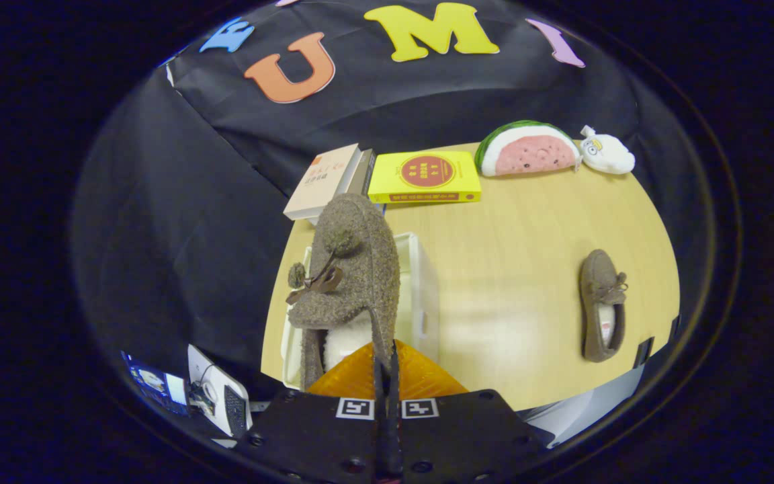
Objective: Open the storage box then place both shoes into the box .Put the left shoe in first, then the right shoe, with the right side of both shoes facing outward in a uniform manner.
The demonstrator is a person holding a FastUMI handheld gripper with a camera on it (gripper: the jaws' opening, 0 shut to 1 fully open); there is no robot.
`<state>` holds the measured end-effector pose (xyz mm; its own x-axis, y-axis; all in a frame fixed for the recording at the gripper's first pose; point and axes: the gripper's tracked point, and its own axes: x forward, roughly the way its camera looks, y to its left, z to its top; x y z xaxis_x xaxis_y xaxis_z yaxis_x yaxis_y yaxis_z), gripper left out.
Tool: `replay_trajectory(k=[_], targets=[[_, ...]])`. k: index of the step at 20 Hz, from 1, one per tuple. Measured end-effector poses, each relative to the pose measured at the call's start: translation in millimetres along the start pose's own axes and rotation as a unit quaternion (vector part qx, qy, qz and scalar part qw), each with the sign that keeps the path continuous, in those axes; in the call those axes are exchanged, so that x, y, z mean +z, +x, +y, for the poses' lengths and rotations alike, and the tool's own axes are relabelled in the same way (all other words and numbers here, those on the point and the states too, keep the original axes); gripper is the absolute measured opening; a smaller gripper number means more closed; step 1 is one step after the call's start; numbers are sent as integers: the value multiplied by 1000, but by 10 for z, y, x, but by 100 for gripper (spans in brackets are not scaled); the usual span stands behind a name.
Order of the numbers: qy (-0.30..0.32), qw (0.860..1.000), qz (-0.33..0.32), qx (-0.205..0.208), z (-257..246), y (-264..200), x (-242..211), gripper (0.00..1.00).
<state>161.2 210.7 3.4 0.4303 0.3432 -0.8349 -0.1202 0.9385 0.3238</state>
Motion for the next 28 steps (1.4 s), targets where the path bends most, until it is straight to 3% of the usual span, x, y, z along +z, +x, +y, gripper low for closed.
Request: replay_trajectory(k=[11,14,19,22,23,28], targets=[[20,995,76,-54,406,1645,-657,0],[7,994,77,-77,388,1748,-708,0],[-28,995,64,-77,386,1638,-632,1],[-57,996,39,-59,435,1369,-552,13],[-65,996,28,-58,424,1214,-502,30],[-103,993,-17,-60,242,532,-358,84]])
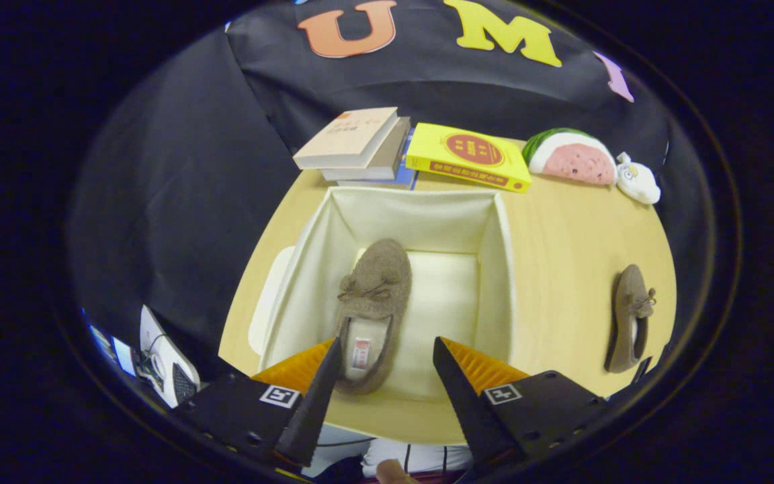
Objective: Open the storage box then place both shoes into the box .Put the left shoe in first, then the right shoe, with the right side of both shoes facing outward in a uniform manner.
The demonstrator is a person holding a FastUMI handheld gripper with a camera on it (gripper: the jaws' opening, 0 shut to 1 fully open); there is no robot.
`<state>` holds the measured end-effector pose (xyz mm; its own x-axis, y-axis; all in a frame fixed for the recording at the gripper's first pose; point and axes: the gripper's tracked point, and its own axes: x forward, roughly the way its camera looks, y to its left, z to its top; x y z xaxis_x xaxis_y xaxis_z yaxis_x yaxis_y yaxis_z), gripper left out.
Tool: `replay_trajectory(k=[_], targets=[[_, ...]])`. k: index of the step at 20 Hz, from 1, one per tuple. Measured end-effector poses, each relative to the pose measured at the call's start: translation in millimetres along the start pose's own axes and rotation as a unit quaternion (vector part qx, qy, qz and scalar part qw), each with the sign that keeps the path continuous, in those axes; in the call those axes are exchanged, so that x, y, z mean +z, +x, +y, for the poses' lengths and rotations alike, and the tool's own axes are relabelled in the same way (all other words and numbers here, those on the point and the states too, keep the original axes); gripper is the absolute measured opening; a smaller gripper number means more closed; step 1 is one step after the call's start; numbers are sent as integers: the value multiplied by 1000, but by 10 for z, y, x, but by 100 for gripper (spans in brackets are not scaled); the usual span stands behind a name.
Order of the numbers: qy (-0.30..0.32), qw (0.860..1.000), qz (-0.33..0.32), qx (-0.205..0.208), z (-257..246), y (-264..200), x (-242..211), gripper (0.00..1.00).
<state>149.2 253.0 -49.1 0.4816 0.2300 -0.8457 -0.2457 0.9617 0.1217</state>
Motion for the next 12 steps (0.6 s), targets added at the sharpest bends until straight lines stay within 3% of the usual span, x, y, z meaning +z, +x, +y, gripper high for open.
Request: replay_trajectory(k=[5,12], targets=[[-7,1000,-15,-25,-719,-475,-12,86],[24,997,-23,-74,-2190,-767,-168,86]])
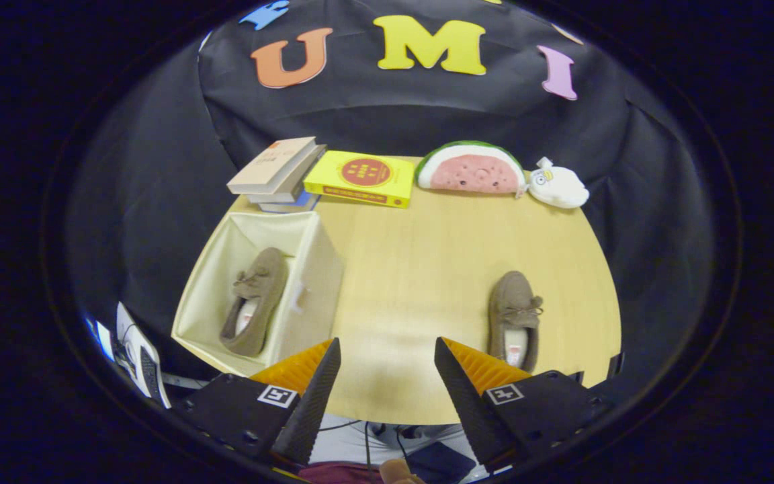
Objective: Open the storage box then place both shoes into the box .Put the left shoe in first, then the right shoe, with the right side of both shoes facing outward in a uniform manner.
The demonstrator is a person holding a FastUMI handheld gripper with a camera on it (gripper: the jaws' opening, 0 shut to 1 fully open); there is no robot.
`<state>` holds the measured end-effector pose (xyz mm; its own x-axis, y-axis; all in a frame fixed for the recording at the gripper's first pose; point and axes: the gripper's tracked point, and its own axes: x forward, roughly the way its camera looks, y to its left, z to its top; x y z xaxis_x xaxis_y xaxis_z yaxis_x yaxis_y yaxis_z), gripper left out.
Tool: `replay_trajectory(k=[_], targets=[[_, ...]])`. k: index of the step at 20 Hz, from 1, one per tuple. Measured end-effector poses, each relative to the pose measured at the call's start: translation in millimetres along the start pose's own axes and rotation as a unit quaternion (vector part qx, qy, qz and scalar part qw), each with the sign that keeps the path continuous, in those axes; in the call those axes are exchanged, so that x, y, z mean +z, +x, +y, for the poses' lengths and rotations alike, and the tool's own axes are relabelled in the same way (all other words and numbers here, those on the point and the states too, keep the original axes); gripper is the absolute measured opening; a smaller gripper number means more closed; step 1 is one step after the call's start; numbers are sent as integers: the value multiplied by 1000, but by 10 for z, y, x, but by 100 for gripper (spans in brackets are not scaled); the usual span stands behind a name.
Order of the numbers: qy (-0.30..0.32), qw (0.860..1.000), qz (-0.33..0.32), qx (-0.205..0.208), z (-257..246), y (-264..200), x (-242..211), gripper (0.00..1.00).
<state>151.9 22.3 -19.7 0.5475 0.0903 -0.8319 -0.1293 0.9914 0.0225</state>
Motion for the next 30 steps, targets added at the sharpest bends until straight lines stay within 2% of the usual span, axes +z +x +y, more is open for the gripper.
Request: replay_trajectory(k=[7,11,15,17,20,21,23,24,27,28,30], targets=[[16,998,34,-41,-1178,352,-288,86],[45,996,67,-45,-1651,711,-466,87],[58,991,93,-79,-2126,1060,-593,86],[59,989,98,-92,-2277,1201,-625,82],[81,989,117,-47,-2198,1338,-696,62],[83,988,121,-41,-2189,1374,-709,49],[76,989,123,-40,-2202,1440,-725,44],[74,989,125,-27,-2166,1537,-736,44],[75,987,142,-8,-2073,1512,-751,17],[77,987,139,0,-2050,1548,-736,18],[95,986,140,1,-2066,1520,-738,1]])
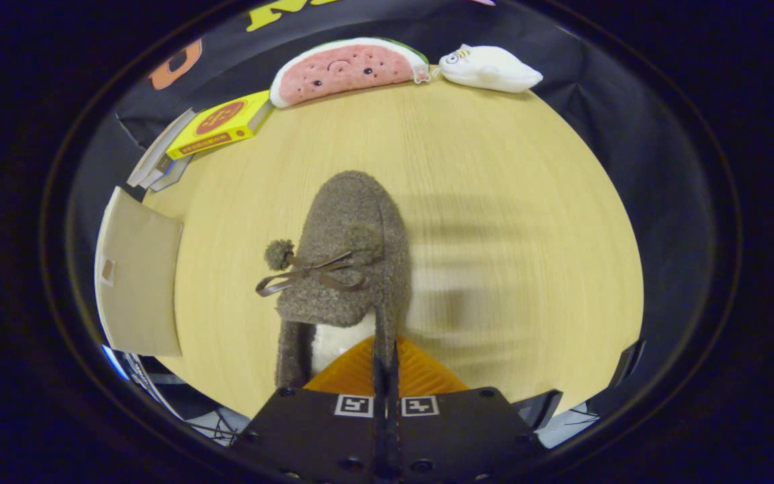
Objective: Open the storage box then place both shoes into the box .Put the left shoe in first, then the right shoe, with the right side of both shoes facing outward in a uniform manner.
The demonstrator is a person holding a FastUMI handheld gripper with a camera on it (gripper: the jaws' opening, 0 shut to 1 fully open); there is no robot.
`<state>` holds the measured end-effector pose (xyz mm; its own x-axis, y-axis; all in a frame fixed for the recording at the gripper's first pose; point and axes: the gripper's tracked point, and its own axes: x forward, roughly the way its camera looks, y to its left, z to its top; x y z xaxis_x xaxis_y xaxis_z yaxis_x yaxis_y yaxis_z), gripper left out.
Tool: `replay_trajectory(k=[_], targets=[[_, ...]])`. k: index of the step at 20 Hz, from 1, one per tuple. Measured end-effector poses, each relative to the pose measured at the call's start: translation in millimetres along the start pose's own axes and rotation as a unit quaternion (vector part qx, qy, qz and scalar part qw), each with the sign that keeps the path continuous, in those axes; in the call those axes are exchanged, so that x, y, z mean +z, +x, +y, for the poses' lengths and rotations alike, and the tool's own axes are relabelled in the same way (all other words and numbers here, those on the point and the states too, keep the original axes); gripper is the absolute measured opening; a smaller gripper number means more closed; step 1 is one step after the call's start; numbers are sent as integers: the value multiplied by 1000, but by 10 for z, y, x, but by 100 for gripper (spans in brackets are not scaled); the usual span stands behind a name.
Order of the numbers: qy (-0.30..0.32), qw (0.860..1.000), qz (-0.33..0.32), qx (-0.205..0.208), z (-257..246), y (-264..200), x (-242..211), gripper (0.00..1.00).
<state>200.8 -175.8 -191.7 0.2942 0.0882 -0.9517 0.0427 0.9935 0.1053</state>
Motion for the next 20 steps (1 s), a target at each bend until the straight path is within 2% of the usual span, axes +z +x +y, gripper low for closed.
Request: replay_trajectory(k=[6,10,15,20], targets=[[26,1000,0,13,22,-236,-40,1],[30,999,-22,27,229,-704,-22,1],[12,998,-49,47,819,-1337,-4,0],[-14,996,-67,58,1539,-1729,32,0]])
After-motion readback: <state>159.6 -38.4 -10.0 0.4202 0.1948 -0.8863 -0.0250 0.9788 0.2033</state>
